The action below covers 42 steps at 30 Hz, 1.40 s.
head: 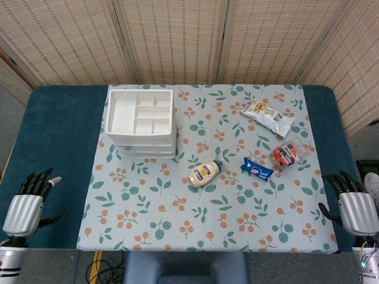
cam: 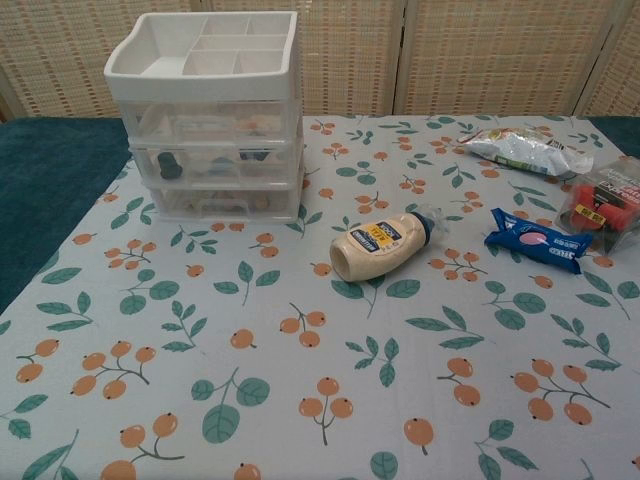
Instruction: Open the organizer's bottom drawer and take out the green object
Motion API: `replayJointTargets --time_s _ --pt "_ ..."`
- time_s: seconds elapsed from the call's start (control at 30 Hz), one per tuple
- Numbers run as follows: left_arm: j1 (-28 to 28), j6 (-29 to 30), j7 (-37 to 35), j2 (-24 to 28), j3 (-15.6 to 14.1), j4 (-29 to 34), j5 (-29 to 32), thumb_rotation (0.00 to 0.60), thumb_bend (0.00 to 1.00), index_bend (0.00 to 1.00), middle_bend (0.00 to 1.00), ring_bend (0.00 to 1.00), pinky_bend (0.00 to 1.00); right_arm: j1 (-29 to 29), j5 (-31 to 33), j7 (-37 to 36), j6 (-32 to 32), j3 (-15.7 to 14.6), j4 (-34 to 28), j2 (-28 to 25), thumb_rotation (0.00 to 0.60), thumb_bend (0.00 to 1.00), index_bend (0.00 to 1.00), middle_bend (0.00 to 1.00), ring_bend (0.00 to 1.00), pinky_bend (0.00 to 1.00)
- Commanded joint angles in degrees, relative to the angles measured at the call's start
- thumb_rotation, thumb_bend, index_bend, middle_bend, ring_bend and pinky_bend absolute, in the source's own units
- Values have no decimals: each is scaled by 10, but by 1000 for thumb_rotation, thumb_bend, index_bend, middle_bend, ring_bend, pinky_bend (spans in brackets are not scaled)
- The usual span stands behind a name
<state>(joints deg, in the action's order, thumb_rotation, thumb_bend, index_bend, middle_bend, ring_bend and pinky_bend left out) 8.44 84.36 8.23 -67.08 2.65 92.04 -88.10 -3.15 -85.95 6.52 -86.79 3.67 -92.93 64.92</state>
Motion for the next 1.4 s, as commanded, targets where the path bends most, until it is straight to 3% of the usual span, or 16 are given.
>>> replayJointTargets --time_s 0.03,0.43,0.73,0.83,1.0,1.17,1.4 --pt "-2 -5 6 1 -1 3 11 600 176 205 91 113 89 -3 2 3 10 -2 -3 -3 600 252 201 242 163 253" --pt "5 9 -10 -4 4 -3 -12 600 176 214 134 151 121 -4 -1 9 0 5 -12 -11 600 252 201 242 163 254" --pt "49 -12 -67 -27 12 -29 -56 600 176 284 405 366 447 -13 -8 24 -14 24 -25 -27 600 252 201 242 163 253" --pt "66 -31 -84 -35 8 -33 -68 600 176 304 519 450 610 -15 -4 27 -16 31 -32 -35 600 252 201 242 163 253" --pt "100 -70 -136 -47 4 -23 -79 600 269 326 702 758 887 -18 -1 31 -17 38 -41 -44 600 252 201 242 163 254" --pt "139 -114 -206 -72 1 -20 -85 600 403 349 884 922 998 -23 1 33 -9 37 -45 -44 600 252 201 242 162 253" --pt "200 -187 -253 -122 5 -52 -79 600 486 351 980 1000 1000 -27 4 35 0 36 -46 -42 600 252 201 242 163 253"
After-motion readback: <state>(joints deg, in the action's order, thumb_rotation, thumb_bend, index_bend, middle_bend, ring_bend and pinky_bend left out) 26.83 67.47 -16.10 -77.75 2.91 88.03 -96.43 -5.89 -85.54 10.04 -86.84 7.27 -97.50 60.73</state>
